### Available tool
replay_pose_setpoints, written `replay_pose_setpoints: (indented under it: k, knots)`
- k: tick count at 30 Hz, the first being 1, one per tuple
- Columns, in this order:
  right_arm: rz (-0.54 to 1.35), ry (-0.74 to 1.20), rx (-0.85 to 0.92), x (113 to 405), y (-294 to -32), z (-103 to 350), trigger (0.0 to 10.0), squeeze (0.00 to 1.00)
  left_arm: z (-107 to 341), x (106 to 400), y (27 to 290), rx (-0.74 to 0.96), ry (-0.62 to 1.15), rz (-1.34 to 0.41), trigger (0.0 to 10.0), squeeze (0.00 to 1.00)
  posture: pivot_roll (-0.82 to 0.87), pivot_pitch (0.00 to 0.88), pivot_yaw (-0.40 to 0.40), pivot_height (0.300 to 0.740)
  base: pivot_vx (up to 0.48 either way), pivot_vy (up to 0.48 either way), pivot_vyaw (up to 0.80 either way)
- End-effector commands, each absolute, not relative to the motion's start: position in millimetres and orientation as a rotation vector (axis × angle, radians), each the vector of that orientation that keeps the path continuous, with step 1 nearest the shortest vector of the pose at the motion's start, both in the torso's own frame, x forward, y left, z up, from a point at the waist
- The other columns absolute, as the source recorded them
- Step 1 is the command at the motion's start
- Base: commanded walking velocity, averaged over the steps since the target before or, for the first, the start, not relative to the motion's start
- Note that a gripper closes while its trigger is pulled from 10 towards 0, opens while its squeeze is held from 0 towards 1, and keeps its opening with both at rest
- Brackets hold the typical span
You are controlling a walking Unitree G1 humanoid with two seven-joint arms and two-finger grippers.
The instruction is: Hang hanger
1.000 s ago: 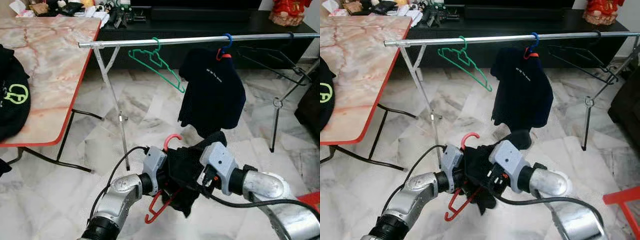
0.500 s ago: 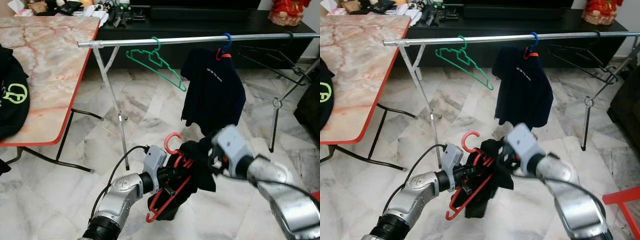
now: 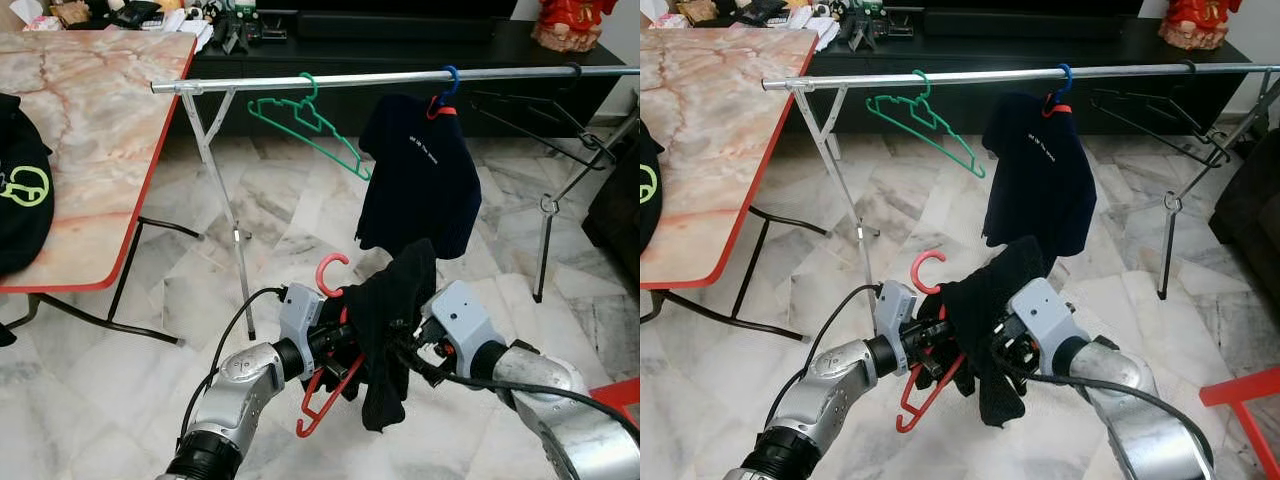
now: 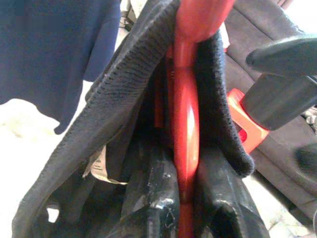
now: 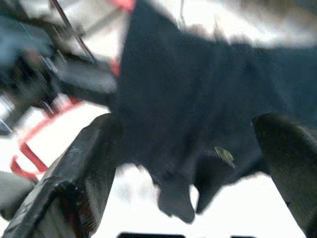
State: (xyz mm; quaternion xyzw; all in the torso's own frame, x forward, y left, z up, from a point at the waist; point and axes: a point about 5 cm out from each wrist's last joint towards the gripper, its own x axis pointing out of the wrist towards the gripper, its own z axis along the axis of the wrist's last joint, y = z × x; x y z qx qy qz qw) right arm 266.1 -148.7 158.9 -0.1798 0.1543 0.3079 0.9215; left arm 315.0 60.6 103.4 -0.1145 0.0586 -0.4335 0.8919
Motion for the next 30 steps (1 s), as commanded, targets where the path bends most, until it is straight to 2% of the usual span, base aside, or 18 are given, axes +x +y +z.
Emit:
replay_pose_setpoints:
  k: [1, 3, 7, 9, 13, 15, 17, 20, 22, 24, 25, 27, 30]
  knots:
    - [0.619, 0.242, -0.344, 266, -150, 172, 10.0, 0.0, 115, 316, 56, -0.249, 0.059, -0.931, 10.0, 0.0, -0.14, 0.211, -0.071, 0.74, 0.0, 0.0, 0.0]
    - [0.547, 0.185, -0.314, 274, -156, 182, 10.0, 0.0, 113, 315, 57, -0.24, 0.065, -0.935, 10.0, 0.0, -0.14, 0.211, -0.071, 0.74, 0.0, 0.0, 0.0]
    - [0.353, 0.03, -0.221, 292, -185, 216, 10.0, 0.0, 105, 311, 60, -0.209, 0.099, -0.97, 10.0, 0.0, -0.14, 0.215, -0.069, 0.74, 0.0, 0.0, 0.0]
    - [0.332, -0.045, -0.175, 298, -202, 237, 10.0, 0.0, 98, 306, 62, -0.182, 0.146, -1.02, 10.0, 0.0, -0.15, 0.215, -0.064, 0.74, 0.0, 0.0, 0.0]
    - [0.364, -0.093, -0.161, 302, -214, 251, 10.0, 0.0, 92, 299, 65, -0.16, 0.191, -1.087, 10.0, 0.0, -0.15, 0.214, -0.059, 0.74, 0.0, 0.0, 0.0]
    - [0.537, 0.027, -0.272, 298, -221, 238, 10.0, 0.0, 90, 295, 69, -0.127, 0.22, -1.145, 10.0, 0.0, -0.15, 0.213, -0.052, 0.74, 0.0, 0.0, 0.0]
    - [0.547, 0.071, -0.377, 298, -231, 234, 10.0, 0.0, 91, 293, 71, -0.122, 0.228, -1.18, 10.0, 0.0, -0.15, 0.213, -0.051, 0.74, 0.0, 0.0, 0.0]
    - [0.7, 0.147, -0.39, 291, -238, 227, 10.0, 0.0, 88, 288, 74, -0.098, 0.266, -1.234, 10.0, 0.0, -0.15, 0.21, -0.05, 0.74, 0.0, 0.0, 0.0]
    - [0.877, 0.213, -0.421, 278, -240, 218, 10.0, 0.01, 84, 283, 76, -0.06, 0.301, -1.29, 10.0, 0.0, -0.15, 0.209, -0.049, 0.74, 0.0, 0.0, 0.0]
    - [0.908, 0.225, -0.426, 275, -240, 216, 10.0, 0.01, 84, 282, 76, -0.053, 0.306, -1.298, 10.0, 0.0, -0.15, 0.209, -0.049, 0.74, 0.0, 0.0, 0.0]
    - [0.985, 0.25, -0.402, 271, -238, 211, 10.0, 1.0, 85, 281, 76, -0.054, 0.311, -1.318, 10.0, 0.0, -0.15, 0.209, -0.046, 0.74, 0.0, 0.0, 0.0]
    - [1.03, 0.264, -0.379, 268, -236, 209, 10.0, 1.0, 85, 281, 76, -0.047, 0.312, -1.328, 10.0, 0.0, -0.15, 0.209, -0.046, 0.74, 0.0, 0.0, 0.0]
    - [1.082, 0.343, -0.367, 271, -237, 195, 10.0, 1.0, 87, 279, 75, 0.066, 0.332, -1.393, 10.0, 0.0, -0.16, 0.209, -0.05, 0.74, 0.0, 0.0, 0.0]
